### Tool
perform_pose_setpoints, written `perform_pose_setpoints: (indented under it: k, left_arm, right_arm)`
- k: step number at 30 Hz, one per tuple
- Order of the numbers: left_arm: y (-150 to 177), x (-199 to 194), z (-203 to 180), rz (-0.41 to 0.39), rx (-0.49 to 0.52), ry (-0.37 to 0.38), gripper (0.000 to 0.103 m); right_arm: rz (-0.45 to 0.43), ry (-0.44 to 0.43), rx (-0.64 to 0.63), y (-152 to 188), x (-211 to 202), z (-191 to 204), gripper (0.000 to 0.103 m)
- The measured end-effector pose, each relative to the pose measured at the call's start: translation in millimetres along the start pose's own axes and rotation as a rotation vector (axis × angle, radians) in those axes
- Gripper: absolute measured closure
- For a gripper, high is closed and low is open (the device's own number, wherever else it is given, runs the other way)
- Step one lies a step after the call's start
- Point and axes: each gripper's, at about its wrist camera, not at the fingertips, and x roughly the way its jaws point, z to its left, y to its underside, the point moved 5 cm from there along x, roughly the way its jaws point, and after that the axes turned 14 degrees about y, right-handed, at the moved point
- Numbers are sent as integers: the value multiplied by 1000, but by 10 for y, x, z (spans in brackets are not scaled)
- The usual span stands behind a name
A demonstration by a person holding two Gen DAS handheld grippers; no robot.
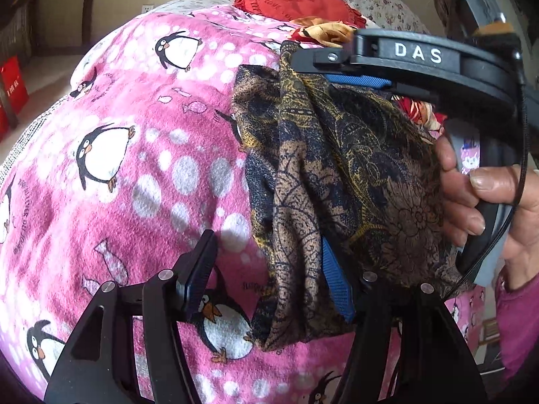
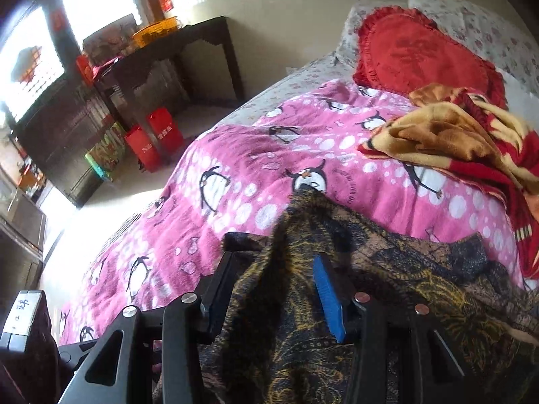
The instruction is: Fold small clothes
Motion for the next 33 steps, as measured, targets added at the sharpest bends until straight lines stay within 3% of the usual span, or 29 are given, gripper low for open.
perform_pose_setpoints:
  k: [5,8,9,11,12,17,20,23,26,29,30,31,33]
  left_arm:
    - [117,-57,-28,-8,-9,13,40]
    - [172,-86,-24,-9,-10,23,40]
    - [185,-92,-27,-9,-9,26,40]
    - [189,-103,-11,-8,-7,33,40]
    - [194,-116,-4,-8,-6,38,40]
    - [184,-133,68,-29,-9,69,37]
    - [191,-153,39,-20,-9,64,36]
    - [182,-168,49,-21,-29,77,36]
    - [136,-155,73,-25,-58,78,36]
    - [62,-134,81,-20,-71,62,36]
    - [39,-129,74,-18,-73,58,36]
    - [17,-131,63,-19,-78,56,36]
    - [-45,-115,60,-29,-101,54,36]
  right_arm:
    - [-29,53,-279,-67,63,483,57]
    - [20,79,-386,-37,250,623,58]
    - [42,86,-410,-17,329,646,65]
    - [82,83,-438,29,460,654,89]
    - [88,103,-440,32,492,635,99]
    - [47,114,-256,-166,482,374,101]
    - [71,80,-177,-110,623,300,101]
    - [54,14,-97,-148,417,243,101]
    - [30,-50,21,-134,87,82,97]
    - [27,-42,54,-24,-146,-96,92]
    - [30,-34,62,39,-204,-162,83]
    - [35,-26,75,106,-249,-234,64]
    - [36,-23,116,246,-315,-371,47]
